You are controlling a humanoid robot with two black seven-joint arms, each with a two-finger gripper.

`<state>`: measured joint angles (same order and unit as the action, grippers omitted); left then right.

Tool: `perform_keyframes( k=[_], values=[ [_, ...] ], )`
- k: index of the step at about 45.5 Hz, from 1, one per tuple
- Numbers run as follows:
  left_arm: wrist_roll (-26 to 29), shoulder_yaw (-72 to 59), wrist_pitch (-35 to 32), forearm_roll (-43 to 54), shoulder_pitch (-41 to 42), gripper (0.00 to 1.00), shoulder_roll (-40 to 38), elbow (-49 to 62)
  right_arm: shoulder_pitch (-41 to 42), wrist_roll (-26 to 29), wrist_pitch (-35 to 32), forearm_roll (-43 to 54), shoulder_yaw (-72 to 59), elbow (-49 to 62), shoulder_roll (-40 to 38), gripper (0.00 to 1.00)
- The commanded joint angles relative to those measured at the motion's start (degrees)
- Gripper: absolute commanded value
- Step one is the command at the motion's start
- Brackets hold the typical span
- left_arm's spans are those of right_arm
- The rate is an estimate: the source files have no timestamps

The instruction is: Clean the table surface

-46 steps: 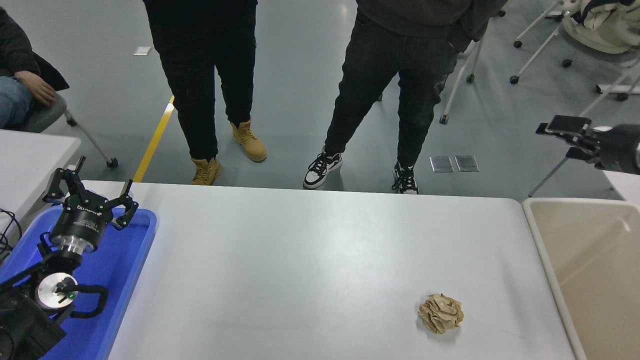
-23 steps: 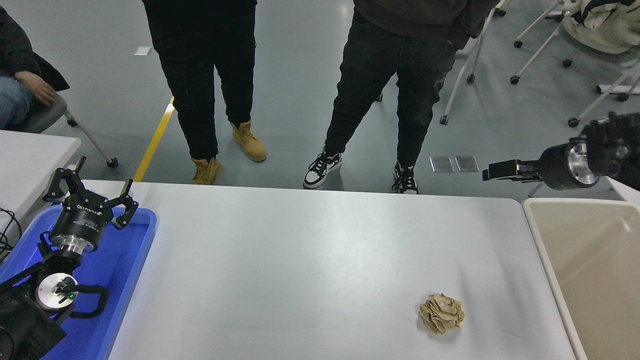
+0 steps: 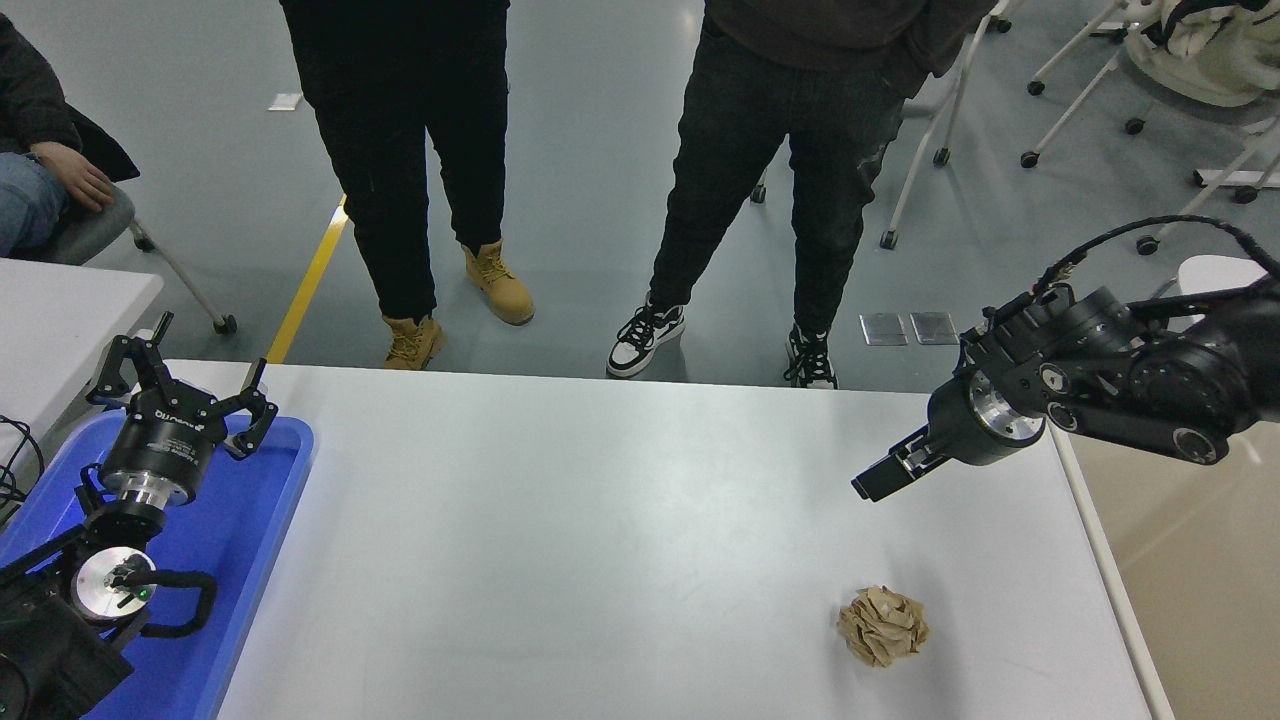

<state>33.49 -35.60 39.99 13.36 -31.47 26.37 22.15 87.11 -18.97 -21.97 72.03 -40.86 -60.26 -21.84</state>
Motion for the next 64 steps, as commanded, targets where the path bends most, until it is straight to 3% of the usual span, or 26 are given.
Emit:
perform_keyframes(
  k=[1, 30, 64],
  values=[
    [0.0, 0.0, 0.0, 0.0, 0.0, 1.00, 0.0, 0.0, 1.1, 0.0, 0.0, 2.1, -5.5, -0.8, 6.9, 0.99],
    [0.0, 0.0, 0.0, 0.0, 0.0, 1.00, 0.0, 0.0, -2.6, 0.1, -2.4, 2.7, -9.1, -3.8, 8.8, 0.99],
    [0.0, 0.0, 0.0, 0.0, 0.0, 1.00, 0.0, 0.0, -11.3, 0.3, -1.4, 2.9, -6.6, 3.3, 9.6, 0.99]
  ],
)
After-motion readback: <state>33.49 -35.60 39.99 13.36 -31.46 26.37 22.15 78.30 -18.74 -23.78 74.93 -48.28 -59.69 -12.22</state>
